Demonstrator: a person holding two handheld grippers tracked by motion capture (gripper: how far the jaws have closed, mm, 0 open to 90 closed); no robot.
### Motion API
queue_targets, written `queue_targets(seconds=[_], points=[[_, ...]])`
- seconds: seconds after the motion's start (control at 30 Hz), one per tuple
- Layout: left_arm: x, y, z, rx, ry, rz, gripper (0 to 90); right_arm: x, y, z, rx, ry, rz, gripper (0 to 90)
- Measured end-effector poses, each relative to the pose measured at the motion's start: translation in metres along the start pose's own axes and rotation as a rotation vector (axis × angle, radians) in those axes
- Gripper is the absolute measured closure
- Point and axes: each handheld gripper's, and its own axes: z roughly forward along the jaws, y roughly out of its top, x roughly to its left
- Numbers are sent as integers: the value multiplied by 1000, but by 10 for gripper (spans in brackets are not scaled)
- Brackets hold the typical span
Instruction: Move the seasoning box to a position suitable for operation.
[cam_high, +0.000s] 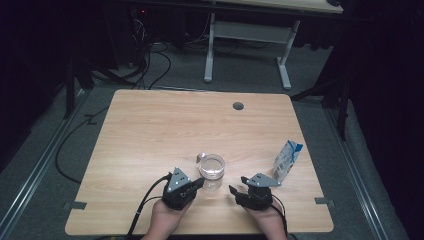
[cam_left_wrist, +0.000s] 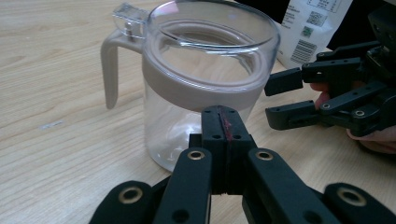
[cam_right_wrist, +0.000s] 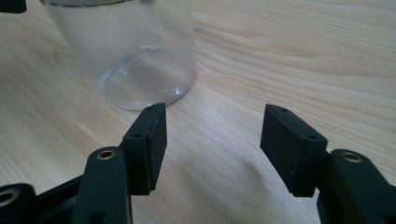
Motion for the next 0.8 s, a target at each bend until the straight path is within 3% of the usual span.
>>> queue_targets(seconds=[0.17, 0.27, 0.4, 0.43, 0.53, 0.67, 0.8], points=[[9, -1, -5, 10, 30, 2, 897, 0, 0, -1, -10, -4, 5, 416], [20, 0, -9, 15, 61, -21, 889, 0, 2, -2, -25, -7, 16, 429], [31, 8, -11, -1, 94, -13, 893, 1, 9, -4, -51, -20, 12, 476], [33, 12, -11, -10, 96, -14, 896, 1, 13, -5, -55, -38, 8, 495], [40, 23, -9, -30, 92, -18, 898, -3, 23, -5, -74, -29, 20, 520], [45, 38, -2, -41, 88, -19, 899, -7, 42, 1, -79, -46, 1, 559], [47, 50, 5, -56, 88, -17, 899, -8, 48, 4, -91, -60, -1, 592]])
